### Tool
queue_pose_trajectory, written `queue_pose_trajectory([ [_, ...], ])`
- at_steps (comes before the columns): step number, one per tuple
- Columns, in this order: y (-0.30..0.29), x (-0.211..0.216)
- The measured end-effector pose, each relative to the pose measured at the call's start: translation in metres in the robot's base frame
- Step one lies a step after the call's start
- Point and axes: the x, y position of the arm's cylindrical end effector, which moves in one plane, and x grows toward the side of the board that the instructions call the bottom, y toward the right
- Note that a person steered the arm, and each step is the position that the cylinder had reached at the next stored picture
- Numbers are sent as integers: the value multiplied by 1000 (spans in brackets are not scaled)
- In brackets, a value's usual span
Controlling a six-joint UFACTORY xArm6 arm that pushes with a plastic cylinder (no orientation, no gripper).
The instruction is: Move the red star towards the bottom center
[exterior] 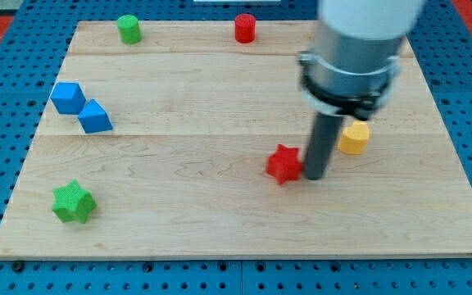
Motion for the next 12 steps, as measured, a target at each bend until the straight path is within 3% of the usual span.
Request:
queue_pose_trajectory([
  [1,-22,-10],
  [2,15,-38],
  [3,-23,-51],
  [4,-46,-7],
  [5,-50,-3],
  [8,-54,-3],
  [10,-64,-46],
  [11,-103,-20],
  [12,-106,9],
])
